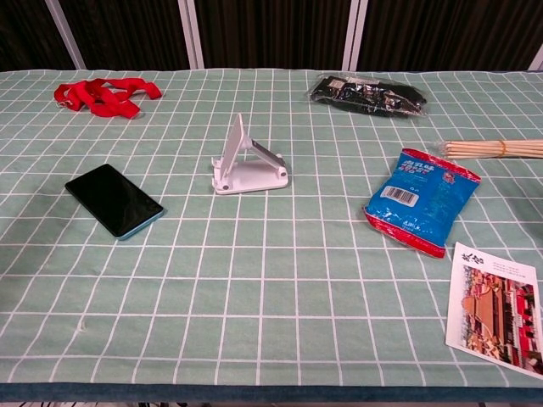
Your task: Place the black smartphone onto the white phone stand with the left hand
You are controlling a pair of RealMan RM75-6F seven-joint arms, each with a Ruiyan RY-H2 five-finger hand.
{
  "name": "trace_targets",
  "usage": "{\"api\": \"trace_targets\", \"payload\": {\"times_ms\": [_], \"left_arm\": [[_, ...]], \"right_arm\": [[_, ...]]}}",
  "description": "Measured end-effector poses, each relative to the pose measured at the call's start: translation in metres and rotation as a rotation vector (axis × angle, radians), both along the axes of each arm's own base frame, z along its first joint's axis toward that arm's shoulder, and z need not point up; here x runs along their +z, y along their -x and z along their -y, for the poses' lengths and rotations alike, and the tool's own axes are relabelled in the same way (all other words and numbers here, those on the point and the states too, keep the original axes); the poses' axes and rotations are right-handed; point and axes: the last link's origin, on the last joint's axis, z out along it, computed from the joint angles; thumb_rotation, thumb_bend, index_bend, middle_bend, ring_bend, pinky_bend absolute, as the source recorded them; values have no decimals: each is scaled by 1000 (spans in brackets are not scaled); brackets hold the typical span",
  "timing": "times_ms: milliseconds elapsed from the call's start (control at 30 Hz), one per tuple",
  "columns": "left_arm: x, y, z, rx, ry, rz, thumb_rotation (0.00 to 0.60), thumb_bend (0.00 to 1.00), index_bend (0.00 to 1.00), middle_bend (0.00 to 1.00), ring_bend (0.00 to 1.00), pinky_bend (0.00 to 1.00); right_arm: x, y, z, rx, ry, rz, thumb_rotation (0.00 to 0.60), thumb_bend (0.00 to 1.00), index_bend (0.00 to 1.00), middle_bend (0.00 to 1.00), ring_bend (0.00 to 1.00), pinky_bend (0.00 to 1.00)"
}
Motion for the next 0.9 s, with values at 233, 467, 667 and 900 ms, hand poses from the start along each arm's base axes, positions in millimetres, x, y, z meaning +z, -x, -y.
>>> {"api": "trace_targets", "payload": {"times_ms": [233,467,667,900], "left_arm": [[-4,-13,-36,-47,101,-92,600,97,0,0,0,0],[-13,-27,-70,-93,199,-192,600,125,2,11,0,0],[-24,-42,-97,-140,276,-279,600,131,56,31,0,0],[-42,-58,-116,-178,349,-346,600,132,109,52,0,0]], "right_arm": [[0,0,1,-15,-4,14,600,89,0,0,0,148],[0,0,2,-27,-13,34,600,91,0,0,0,148],[0,1,2,-31,-21,47,600,91,0,0,0,148],[0,1,2,-38,-25,56,600,92,0,0,0,148]]}}
